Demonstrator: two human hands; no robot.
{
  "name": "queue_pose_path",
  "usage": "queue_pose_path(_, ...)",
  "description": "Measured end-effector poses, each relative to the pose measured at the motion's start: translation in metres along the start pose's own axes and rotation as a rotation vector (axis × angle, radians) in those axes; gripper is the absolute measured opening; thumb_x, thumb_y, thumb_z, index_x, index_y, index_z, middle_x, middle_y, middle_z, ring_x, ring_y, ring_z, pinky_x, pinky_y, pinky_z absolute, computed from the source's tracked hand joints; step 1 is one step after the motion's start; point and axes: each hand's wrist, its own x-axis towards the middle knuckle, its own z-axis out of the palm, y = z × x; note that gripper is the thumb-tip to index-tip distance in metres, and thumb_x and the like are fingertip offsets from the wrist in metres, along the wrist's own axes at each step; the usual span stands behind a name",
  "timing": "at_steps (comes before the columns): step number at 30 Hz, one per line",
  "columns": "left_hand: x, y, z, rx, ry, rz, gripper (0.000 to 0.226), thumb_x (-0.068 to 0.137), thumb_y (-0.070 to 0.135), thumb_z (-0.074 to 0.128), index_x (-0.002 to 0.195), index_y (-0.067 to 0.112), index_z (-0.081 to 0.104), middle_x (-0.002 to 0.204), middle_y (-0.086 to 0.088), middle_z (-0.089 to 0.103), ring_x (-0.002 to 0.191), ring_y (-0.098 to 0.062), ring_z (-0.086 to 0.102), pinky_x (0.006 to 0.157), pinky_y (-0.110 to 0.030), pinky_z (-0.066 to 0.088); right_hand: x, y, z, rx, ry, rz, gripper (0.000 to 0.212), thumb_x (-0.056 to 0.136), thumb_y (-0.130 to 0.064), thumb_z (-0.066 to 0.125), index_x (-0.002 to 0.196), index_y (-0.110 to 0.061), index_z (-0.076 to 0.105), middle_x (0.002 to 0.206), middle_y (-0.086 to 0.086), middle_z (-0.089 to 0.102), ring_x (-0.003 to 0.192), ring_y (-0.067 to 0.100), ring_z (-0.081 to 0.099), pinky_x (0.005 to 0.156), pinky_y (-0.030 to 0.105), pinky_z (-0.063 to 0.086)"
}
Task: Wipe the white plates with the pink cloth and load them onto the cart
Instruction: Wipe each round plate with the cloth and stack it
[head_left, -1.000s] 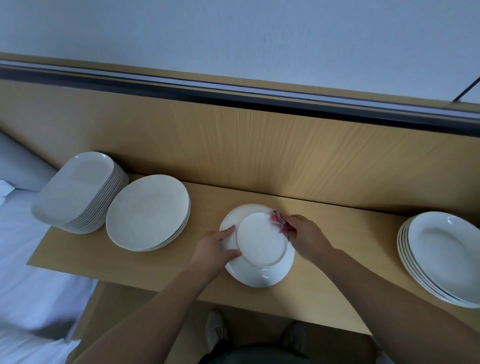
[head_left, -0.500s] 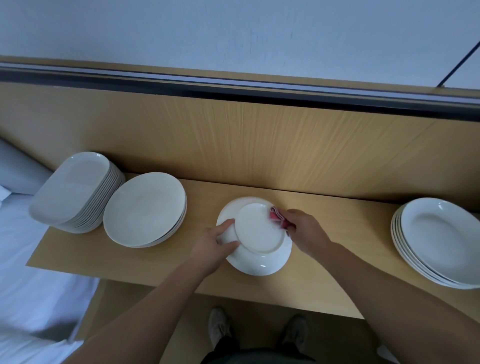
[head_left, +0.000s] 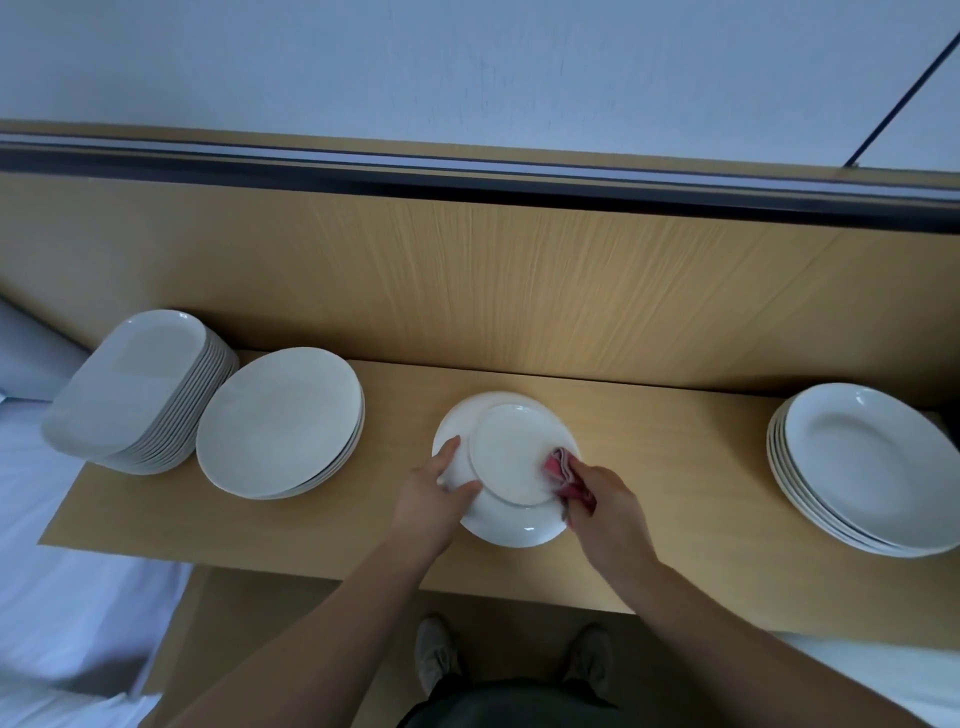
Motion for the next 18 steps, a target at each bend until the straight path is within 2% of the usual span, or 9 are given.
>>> queue_pose_path(3,-0.004,-0.004,0.005,-0.027,-0.022,-0.002,0.069,0.090,0.025,0.064,0.148,0.033,0.029,0.122,0.005,0.045,0.108,-0.014,0.044,0.086,-0.027,0.044,-0.002,0.000,0.000,0.019,-0.013,0.051,0.048,0.087,-0.005,0.057,0.133,-0.021,0.057,0.098,-0.002,0.057,0.086,0.016,0.056,0.071,0.023,0.046)
queue_pose_path(7,-0.004,-0.008,0.008,-0.084,-0.037,0.001,0.066,0.093,0.024,0.061,0.149,0.030,0.028,0.126,0.008,0.043,0.122,-0.020,0.045,0.098,-0.031,0.043,0.030,0.001,-0.018,-0.042,-0.086,0.016,0.050,0.085,0.001,0.051,0.129,-0.020,0.061,0.095,-0.003,0.057,0.085,0.016,0.055,0.069,0.017,0.040)
queue_pose_path(10,-0.001,-0.001,0.007,-0.098,-0.030,0.029,0.060,0.092,0.021,0.061,0.146,0.028,0.035,0.122,0.007,0.044,0.118,-0.017,0.044,0.095,-0.028,0.043,0.044,0.003,-0.025,-0.119,-0.108,-0.039,0.053,0.082,0.002,0.049,0.129,-0.020,0.061,0.093,-0.005,0.056,0.087,0.015,0.053,0.068,0.014,0.036)
queue_pose_path(12,0.000,0.002,0.008,-0.121,-0.035,0.033,0.061,0.091,0.019,0.063,0.145,0.029,0.037,0.122,0.007,0.044,0.117,-0.017,0.044,0.095,-0.028,0.043,0.042,0.002,-0.022,-0.097,-0.079,0.003,0.046,0.083,-0.002,0.051,0.123,-0.020,0.064,0.090,-0.004,0.056,0.082,0.015,0.053,0.065,0.015,0.036)
queue_pose_path(15,-0.002,0.004,0.012,-0.100,-0.022,0.039,0.060,0.091,0.018,0.063,0.143,0.031,0.038,0.120,0.007,0.044,0.111,-0.013,0.044,0.089,-0.024,0.041,0.015,-0.002,-0.007,-0.018,0.000,0.075,0.041,0.086,-0.006,0.055,0.124,-0.021,0.062,0.094,-0.002,0.056,0.083,0.015,0.055,0.067,0.020,0.043)
queue_pose_path(18,0.001,0.002,0.012,-0.061,-0.020,0.053,0.062,0.091,0.018,0.063,0.144,0.034,0.035,0.121,0.007,0.044,0.107,-0.011,0.044,0.085,-0.021,0.042,-0.017,-0.007,0.005,0.021,0.020,0.017,0.046,0.089,-0.010,0.060,0.134,-0.020,0.056,0.112,-0.001,0.054,0.088,0.018,0.059,0.076,0.034,0.054)
